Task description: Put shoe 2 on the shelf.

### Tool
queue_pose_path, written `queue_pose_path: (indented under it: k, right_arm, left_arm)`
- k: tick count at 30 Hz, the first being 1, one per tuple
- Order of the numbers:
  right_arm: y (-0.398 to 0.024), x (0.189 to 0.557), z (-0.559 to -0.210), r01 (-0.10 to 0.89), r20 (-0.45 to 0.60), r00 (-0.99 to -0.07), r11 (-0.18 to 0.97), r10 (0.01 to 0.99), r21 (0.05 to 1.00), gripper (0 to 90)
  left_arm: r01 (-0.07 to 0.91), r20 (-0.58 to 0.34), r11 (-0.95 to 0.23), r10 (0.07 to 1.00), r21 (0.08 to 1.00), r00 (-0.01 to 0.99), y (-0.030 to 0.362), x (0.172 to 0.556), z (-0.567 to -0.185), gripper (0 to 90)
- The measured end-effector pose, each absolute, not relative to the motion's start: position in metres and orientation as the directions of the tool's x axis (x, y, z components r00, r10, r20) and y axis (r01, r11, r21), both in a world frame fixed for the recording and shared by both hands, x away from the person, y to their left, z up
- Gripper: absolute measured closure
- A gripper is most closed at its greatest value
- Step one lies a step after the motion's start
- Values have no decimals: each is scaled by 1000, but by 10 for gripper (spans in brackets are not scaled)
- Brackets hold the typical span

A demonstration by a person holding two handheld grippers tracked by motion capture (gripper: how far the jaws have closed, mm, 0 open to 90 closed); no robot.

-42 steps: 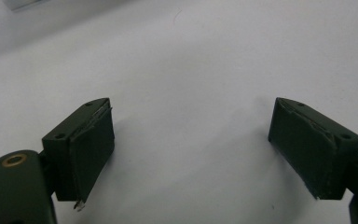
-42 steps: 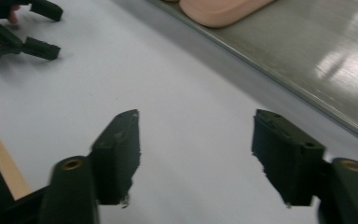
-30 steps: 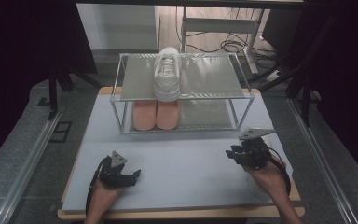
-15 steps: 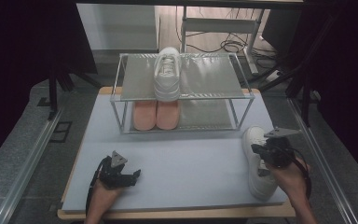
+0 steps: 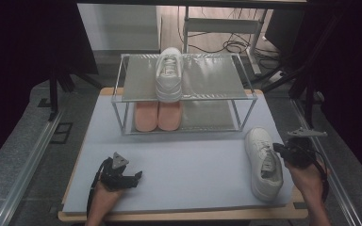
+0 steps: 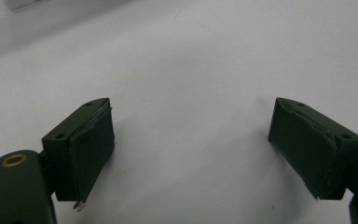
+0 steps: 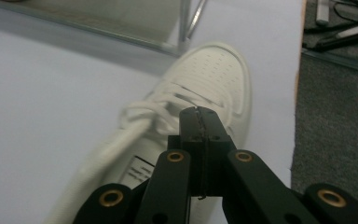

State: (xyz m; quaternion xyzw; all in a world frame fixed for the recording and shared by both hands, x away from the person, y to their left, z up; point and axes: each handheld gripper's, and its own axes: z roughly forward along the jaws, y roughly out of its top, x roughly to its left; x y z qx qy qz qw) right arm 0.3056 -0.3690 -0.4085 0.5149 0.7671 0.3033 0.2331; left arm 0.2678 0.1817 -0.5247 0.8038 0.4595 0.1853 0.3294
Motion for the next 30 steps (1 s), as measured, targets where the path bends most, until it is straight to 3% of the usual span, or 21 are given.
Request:
queue_pose_path:
  k: [19,30]
  right_arm:
    - [-400,310,-464,730,-21,-280,227,960,645,899]
    - [-398,306,-469,726,6,-269,199,963,658,900]
  left_arm:
    - [616,-4,-362,861,700,509,182,268,-525,143]
    - [620,-13,-354,862,700,507,182,268,-525,143]
